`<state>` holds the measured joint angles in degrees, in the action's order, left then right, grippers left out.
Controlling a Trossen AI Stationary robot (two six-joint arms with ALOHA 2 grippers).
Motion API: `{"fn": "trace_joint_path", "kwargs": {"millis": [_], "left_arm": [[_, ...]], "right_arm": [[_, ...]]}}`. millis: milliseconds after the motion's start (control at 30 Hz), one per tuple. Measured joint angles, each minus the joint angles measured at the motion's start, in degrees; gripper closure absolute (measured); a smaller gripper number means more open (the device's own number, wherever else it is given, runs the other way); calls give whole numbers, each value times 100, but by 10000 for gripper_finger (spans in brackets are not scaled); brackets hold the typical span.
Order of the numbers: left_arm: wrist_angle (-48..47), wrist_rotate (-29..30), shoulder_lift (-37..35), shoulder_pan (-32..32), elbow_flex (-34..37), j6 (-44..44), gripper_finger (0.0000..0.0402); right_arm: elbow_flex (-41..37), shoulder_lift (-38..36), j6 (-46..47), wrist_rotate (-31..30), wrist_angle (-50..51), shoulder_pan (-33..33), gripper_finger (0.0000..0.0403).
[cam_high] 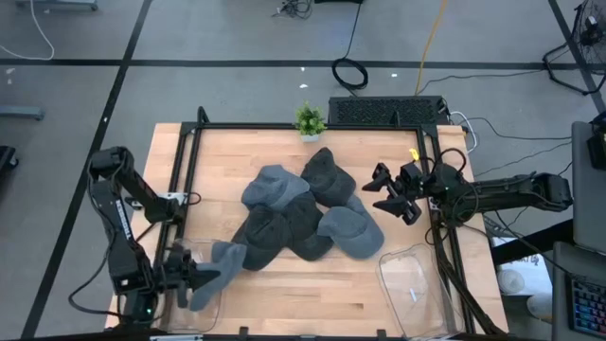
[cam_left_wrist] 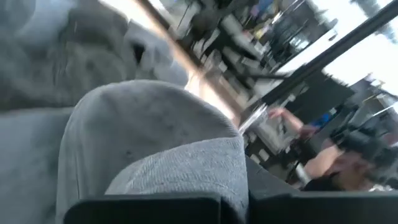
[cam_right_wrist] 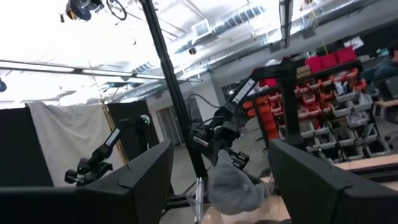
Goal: Pick & Place hat
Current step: Put the top gray cap into the right transparent bin
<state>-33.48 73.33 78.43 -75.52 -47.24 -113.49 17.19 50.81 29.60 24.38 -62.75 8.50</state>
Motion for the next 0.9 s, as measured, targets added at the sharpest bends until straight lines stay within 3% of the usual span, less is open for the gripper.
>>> {"fn": "trace_joint_path", "kwargs": {"millis": [100, 500, 767, 900], "left_arm": [[184, -338, 242, 13, -2, 171, 401], [364, -254, 204, -231, -2, 261, 400], [362, 1272, -285, -311, -162, 727, 400], [382, 1676, -622, -401, -175, 1267, 400]], "right_arm": [[0, -1, 115, -4, 97, 3, 151], [0, 0, 125, -6, 193, 2, 151], [0, 0, 126, -7, 219, 2, 151], [0, -2, 127, -7, 309, 2, 151]]}}
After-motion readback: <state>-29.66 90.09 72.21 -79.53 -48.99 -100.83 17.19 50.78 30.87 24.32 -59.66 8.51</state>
